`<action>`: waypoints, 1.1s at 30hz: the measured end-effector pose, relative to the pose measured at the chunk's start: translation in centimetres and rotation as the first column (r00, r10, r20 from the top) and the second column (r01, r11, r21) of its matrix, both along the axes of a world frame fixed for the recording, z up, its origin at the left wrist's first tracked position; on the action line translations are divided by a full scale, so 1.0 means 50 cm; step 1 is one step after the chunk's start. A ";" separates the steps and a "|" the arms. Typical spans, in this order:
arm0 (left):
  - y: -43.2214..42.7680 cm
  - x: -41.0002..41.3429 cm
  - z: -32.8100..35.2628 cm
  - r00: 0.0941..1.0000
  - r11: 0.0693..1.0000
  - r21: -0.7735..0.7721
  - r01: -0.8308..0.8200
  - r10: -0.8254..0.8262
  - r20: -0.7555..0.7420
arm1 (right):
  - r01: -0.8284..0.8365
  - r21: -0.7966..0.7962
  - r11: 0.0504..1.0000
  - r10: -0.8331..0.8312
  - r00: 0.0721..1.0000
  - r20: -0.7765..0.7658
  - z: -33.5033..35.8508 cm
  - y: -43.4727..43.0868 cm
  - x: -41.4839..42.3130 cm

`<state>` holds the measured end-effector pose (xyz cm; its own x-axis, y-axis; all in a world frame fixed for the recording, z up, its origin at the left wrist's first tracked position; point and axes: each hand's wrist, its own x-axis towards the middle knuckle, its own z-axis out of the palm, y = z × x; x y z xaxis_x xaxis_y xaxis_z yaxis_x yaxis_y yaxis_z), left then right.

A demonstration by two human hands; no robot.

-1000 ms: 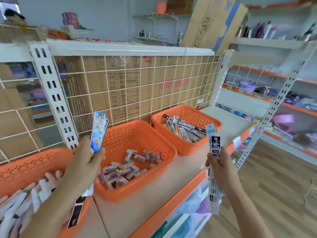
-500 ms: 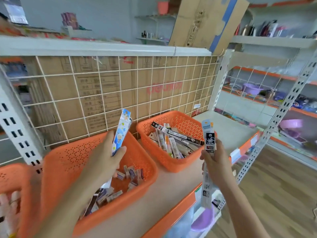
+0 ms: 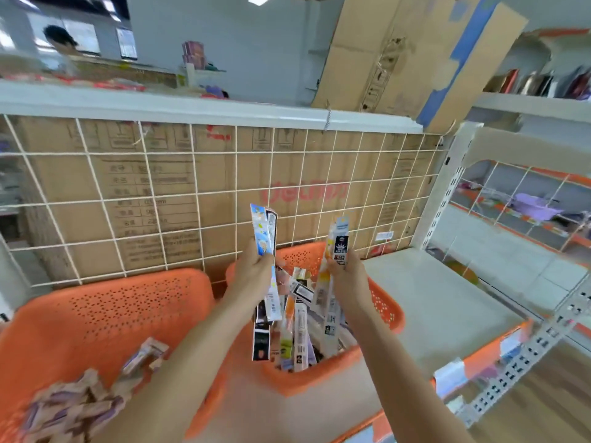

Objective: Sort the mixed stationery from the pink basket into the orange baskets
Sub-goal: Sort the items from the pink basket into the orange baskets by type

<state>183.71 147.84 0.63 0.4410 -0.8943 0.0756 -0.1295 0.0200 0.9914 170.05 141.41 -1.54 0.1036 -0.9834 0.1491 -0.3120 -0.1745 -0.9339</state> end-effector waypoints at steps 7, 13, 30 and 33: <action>-0.037 -0.032 -0.075 0.981 0.971 0.234 0.038 -0.082 0.179 | -0.034 0.061 0.998 0.042 0.990 -0.137 -0.043 -0.021 -0.027; 0.009 -0.012 -0.088 0.897 0.994 0.106 -0.015 -0.033 0.441 | 0.005 0.053 0.999 0.010 0.961 -0.276 -0.051 -0.008 -0.078; 0.452 0.231 -0.077 0.687 0.993 -0.034 -0.112 0.102 0.720 | 0.040 -0.314 0.949 -0.191 0.864 -0.465 -0.067 0.349 -0.086; 0.557 0.283 -0.085 0.609 0.983 -0.016 -0.182 0.125 0.783 | 0.024 -0.332 0.943 -0.189 0.860 -0.475 -0.080 0.434 -0.055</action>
<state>197.84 175.69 -3.60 0.3729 -0.8340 0.4067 -0.8477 -0.1280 0.5147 167.30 163.12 -5.56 0.1420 -0.9058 0.3992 -0.7491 -0.3620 -0.5548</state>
